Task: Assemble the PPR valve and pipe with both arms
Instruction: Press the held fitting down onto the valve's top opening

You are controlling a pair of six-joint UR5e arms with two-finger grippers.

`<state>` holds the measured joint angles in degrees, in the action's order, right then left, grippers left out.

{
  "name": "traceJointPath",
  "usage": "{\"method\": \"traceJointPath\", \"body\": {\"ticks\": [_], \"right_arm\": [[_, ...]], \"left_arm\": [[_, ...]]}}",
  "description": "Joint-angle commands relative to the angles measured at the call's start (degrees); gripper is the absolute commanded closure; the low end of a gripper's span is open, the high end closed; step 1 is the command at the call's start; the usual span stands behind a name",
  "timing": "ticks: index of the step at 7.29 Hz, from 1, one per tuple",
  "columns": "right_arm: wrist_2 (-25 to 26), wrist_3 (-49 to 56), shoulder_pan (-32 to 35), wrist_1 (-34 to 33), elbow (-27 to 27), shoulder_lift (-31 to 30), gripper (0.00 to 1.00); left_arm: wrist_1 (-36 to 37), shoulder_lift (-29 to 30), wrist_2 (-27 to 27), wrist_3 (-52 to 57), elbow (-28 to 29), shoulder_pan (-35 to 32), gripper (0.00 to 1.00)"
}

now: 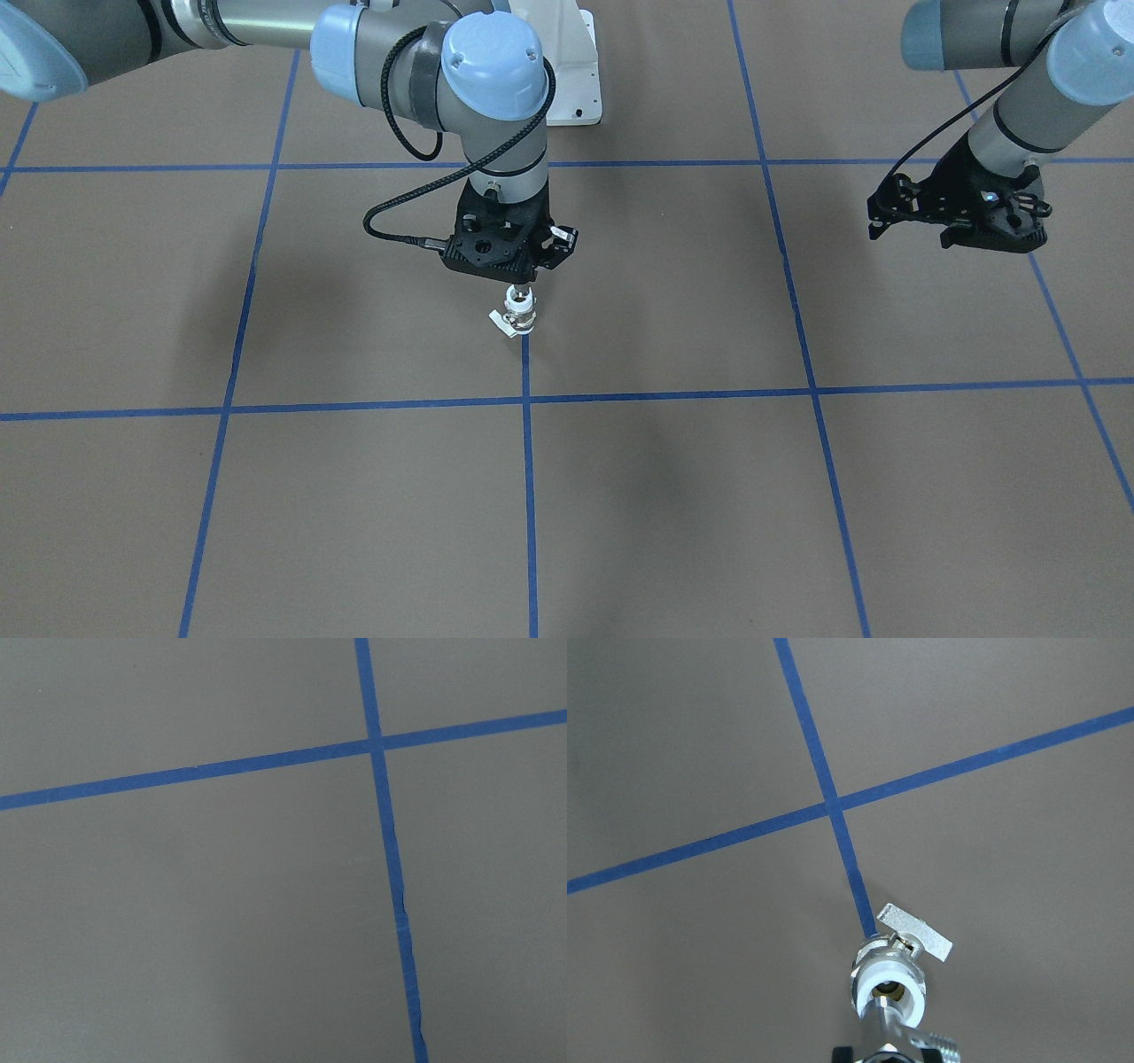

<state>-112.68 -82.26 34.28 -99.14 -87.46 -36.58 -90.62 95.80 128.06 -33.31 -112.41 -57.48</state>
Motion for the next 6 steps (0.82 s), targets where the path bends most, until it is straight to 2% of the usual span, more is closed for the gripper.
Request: {"method": "traceJointPath", "body": {"ticks": [1,6], "right_arm": [[-0.17,0.08,0.09,0.0,0.27,-0.07,1.0],[-0.17,-0.01,0.0,0.09,0.36,-0.34,1.0]], "left_arm": [[0.0,0.0,0.0,0.0,0.0,0.0,0.01],[0.09,0.0,-0.09,0.0,0.0,0.0,0.01]]}}
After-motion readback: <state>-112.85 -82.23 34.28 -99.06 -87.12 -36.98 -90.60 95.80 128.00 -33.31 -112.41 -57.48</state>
